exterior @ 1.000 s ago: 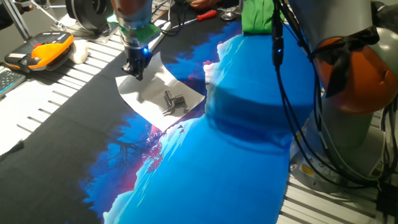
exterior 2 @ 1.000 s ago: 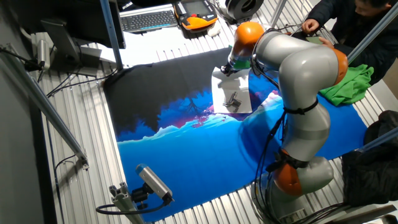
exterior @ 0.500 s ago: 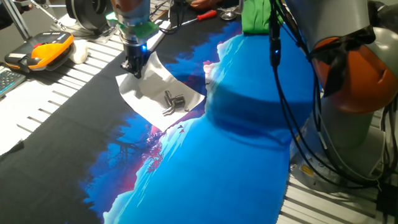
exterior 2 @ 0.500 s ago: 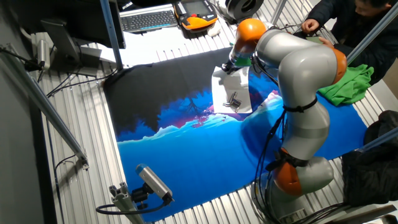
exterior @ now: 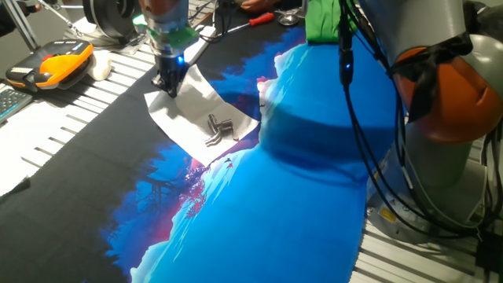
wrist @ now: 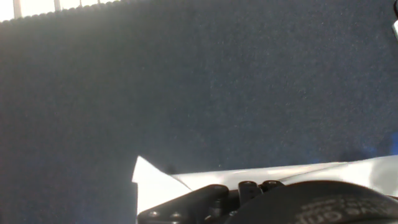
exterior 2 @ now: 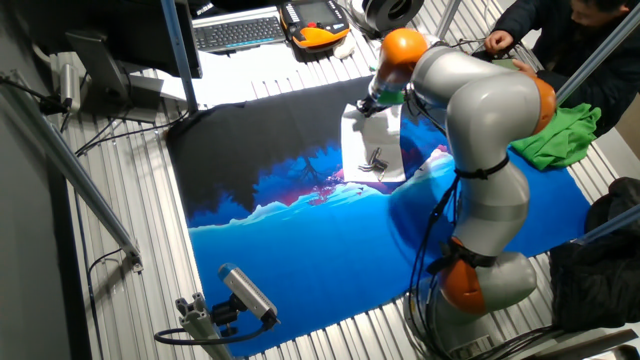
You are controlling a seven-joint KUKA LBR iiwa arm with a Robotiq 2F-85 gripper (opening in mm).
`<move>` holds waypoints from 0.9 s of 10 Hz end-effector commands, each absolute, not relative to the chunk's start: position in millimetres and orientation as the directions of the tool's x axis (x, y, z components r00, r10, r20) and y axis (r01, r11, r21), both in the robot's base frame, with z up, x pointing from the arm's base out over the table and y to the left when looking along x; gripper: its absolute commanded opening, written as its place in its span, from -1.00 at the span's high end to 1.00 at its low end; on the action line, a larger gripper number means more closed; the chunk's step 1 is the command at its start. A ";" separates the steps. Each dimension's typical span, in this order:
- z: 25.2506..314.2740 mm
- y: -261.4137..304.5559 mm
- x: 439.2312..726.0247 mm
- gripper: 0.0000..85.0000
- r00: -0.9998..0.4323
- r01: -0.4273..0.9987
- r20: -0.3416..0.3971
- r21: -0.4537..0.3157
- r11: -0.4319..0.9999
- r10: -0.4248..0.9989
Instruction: Unfold a piece of paper
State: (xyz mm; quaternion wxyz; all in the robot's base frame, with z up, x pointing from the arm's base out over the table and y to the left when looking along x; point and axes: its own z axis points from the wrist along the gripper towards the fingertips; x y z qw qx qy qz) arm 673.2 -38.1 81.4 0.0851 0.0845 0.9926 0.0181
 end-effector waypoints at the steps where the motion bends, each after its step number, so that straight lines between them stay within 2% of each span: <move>1: 84.4 -39.8 674.5 1.00 -0.972 0.167 -0.159 0.059 0.984 0.174; 5: 86.8 -38.0 674.8 1.00 -0.972 0.173 -0.148 0.063 0.983 0.181; 8: 88.6 -37.4 674.1 1.00 -0.986 0.159 -0.033 0.088 0.983 0.163; 9: 89.5 -37.1 673.7 1.00 -0.986 0.160 -0.029 0.091 0.983 0.163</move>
